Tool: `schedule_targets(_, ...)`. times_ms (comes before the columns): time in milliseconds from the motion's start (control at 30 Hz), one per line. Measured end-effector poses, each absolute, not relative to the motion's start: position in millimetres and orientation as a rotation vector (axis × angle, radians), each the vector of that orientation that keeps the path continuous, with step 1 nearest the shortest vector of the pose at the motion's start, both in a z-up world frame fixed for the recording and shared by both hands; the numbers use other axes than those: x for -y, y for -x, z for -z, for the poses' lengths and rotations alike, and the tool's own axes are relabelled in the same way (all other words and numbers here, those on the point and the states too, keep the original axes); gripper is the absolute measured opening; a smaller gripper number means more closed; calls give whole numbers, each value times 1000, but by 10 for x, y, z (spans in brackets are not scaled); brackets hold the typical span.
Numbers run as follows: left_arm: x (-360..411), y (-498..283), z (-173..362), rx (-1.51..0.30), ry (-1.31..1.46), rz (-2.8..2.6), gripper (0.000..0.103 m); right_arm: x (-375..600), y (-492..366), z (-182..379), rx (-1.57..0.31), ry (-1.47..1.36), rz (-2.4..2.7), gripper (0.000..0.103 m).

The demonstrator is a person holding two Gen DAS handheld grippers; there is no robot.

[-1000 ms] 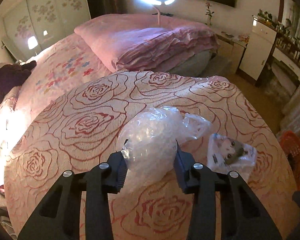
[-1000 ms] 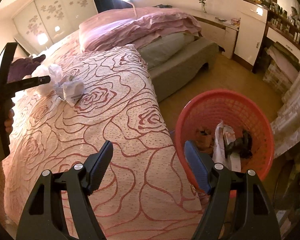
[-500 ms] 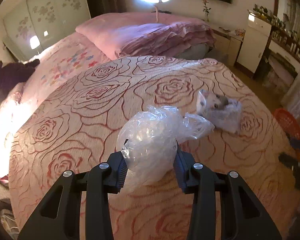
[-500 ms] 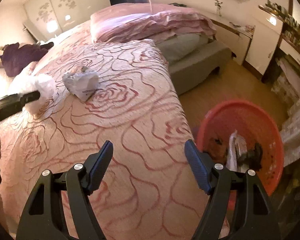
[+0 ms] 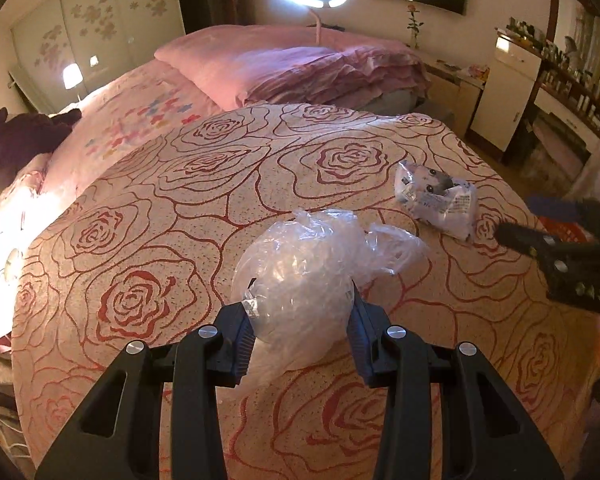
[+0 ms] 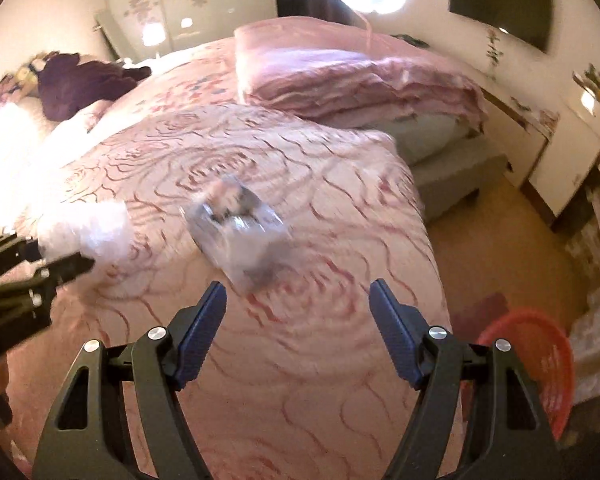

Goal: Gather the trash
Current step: 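Grasp and lift the white cat-print bag with the right tool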

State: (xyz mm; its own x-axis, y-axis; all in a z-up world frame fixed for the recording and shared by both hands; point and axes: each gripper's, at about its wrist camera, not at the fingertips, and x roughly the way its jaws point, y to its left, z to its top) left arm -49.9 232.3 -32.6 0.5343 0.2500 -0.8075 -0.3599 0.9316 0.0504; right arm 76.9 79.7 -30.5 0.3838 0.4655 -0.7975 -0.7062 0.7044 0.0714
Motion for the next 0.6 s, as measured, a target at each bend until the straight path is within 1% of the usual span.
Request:
schedule_targets(233, -2323, 538, 334, -932, 140, -360, 38, -1166, -841, 270, -862, 403, -842, 71)
schedule_targets(400, -2318, 543, 330, -931, 145, -359, 38, -1370, -848, 351, -843, 457, -891, 71)
schedule_targets(600, -2317, 543, 337, -931, 147, -358, 38, -1537, -881, 452, -860, 483, -911, 71)
